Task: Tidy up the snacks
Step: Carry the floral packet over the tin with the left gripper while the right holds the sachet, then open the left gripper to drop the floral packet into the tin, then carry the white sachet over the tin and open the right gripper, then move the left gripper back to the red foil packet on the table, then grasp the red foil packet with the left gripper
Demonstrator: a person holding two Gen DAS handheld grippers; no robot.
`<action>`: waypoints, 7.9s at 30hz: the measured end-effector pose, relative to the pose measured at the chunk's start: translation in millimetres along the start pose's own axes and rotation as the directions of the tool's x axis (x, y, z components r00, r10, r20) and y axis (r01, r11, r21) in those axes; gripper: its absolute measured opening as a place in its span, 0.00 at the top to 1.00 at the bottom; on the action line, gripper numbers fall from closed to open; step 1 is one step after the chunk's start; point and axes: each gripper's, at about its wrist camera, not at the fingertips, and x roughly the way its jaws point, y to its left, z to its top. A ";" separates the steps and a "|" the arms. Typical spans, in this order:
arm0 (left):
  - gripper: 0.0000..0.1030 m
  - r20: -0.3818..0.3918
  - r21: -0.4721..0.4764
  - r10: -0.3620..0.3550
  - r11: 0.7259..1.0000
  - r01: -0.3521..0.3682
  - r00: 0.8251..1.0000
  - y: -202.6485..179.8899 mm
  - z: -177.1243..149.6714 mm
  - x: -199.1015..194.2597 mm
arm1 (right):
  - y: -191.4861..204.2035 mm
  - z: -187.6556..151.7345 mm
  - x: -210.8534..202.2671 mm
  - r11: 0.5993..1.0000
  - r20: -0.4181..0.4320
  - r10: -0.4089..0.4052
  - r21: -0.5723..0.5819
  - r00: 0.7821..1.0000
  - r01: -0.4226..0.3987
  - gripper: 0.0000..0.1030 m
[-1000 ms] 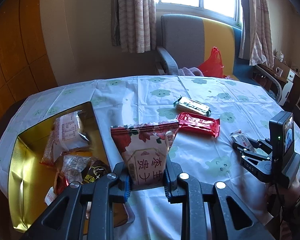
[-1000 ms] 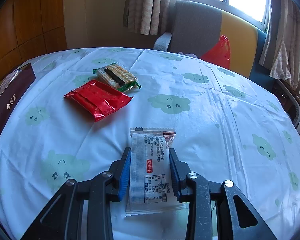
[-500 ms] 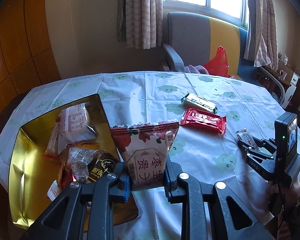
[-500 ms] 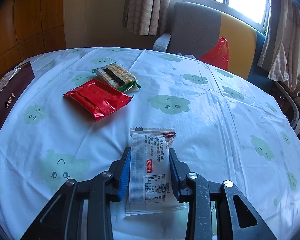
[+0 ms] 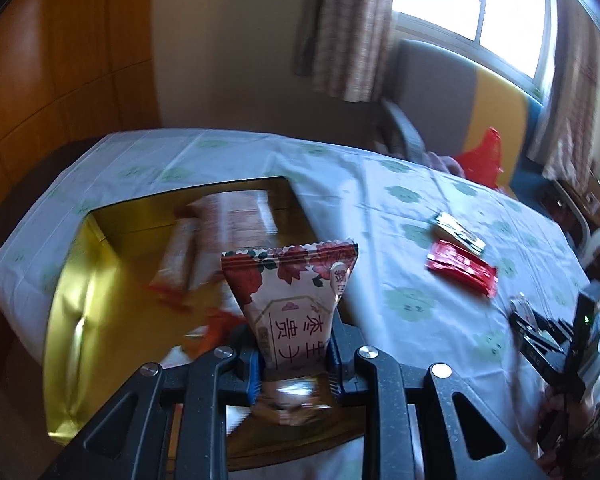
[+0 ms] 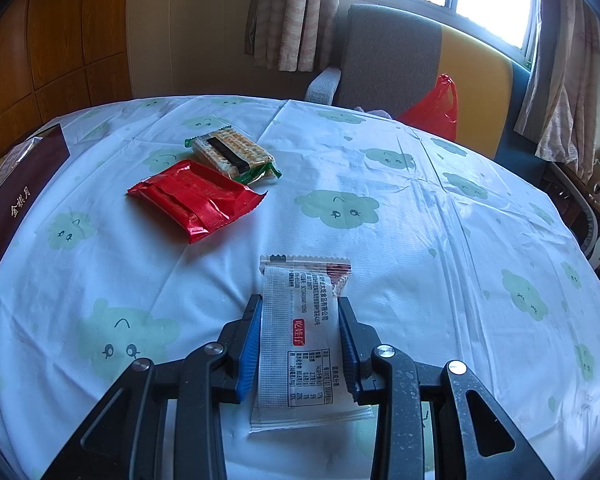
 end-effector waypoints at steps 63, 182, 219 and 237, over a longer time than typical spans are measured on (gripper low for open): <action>0.58 0.129 -0.012 0.282 0.959 -0.283 0.951 47.3 -9.0 -27.3 | 27.2 14.3 -8.4 0.989 -0.062 0.120 0.097 0.991 -0.113 0.68; 0.58 -0.079 0.322 -0.072 0.942 0.093 0.994 -152.2 3.8 49.5 | -34.2 -0.3 2.9 0.961 -0.018 -0.074 0.267 0.997 0.077 0.29; 0.30 -0.334 0.157 -0.153 0.964 0.215 0.930 -247.5 34.7 186.3 | -43.9 -3.7 4.7 0.947 0.053 0.062 0.312 0.997 -0.075 0.10; 0.31 -0.404 0.093 -0.219 0.956 0.278 0.888 -175.1 12.5 136.7 | -42.9 -3.5 5.8 0.950 0.043 0.057 0.305 0.997 -0.068 0.10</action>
